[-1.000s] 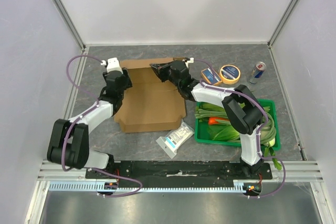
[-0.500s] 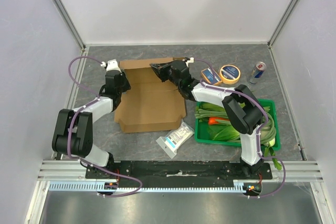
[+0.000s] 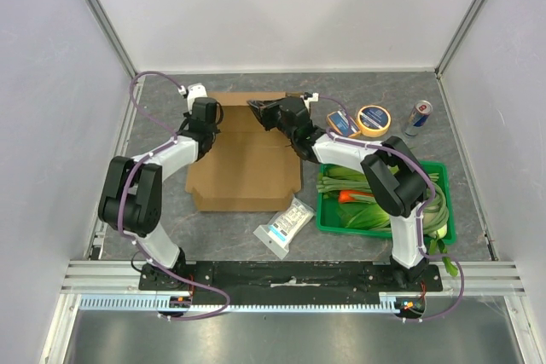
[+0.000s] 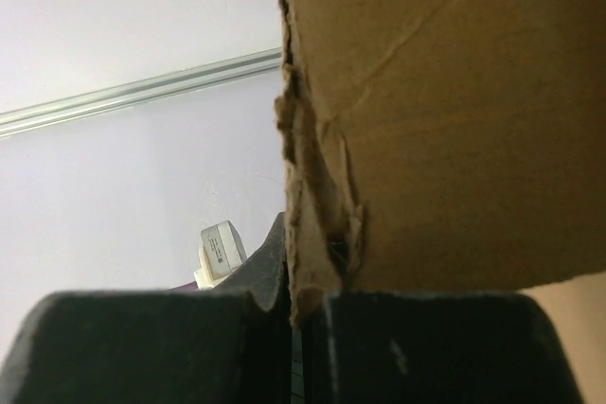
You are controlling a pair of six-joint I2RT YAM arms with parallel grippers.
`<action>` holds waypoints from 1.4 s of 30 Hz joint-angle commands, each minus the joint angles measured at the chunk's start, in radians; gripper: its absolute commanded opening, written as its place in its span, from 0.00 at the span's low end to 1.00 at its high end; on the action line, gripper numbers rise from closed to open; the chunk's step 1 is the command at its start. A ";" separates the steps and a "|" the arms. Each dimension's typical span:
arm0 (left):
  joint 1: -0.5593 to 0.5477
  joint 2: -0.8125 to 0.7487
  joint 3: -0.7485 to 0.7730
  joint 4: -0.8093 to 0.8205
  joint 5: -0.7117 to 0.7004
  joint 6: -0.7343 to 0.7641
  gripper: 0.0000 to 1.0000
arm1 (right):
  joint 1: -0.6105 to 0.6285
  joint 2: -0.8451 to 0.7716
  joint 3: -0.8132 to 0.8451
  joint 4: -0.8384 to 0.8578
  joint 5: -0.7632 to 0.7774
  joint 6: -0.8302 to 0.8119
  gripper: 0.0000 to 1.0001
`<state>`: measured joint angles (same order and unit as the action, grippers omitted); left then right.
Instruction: Fold the paper box
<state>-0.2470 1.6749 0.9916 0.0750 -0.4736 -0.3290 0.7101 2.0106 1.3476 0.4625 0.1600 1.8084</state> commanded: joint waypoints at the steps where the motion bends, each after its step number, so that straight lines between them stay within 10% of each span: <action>1: -0.001 0.025 0.053 -0.038 -0.137 -0.031 0.02 | 0.011 -0.004 0.018 -0.019 -0.048 0.003 0.00; 4: 0.000 0.003 0.027 -0.029 -0.128 -0.033 0.13 | 0.008 -0.004 0.018 -0.022 -0.042 -0.014 0.00; 7: 0.000 -0.069 -0.040 -0.020 -0.117 -0.036 0.50 | 0.009 0.011 0.033 -0.005 -0.056 -0.040 0.00; 12: 0.020 -0.303 -0.175 -0.050 0.022 -0.077 0.68 | 0.011 0.013 0.024 0.027 -0.043 -0.093 0.08; 18: 0.222 -0.633 -0.307 -0.069 0.520 -0.264 0.73 | 0.014 -0.019 -0.019 0.061 -0.043 -0.187 0.31; 26: 0.403 -0.580 -0.162 -0.118 0.921 -0.384 0.81 | 0.014 -0.075 -0.076 0.090 -0.089 -0.308 0.67; 34: 0.407 -0.272 0.014 -0.041 0.995 -0.407 0.79 | -0.004 -0.154 -0.105 0.022 -0.195 -0.523 0.90; 42: 0.407 -0.178 0.085 -0.058 0.928 -0.322 0.73 | -0.064 -0.335 -0.113 -0.247 -0.349 -1.138 0.96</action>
<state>0.1558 1.4628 1.0046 -0.0017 0.4477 -0.7052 0.6815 1.8072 1.2346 0.3649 -0.1028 1.0950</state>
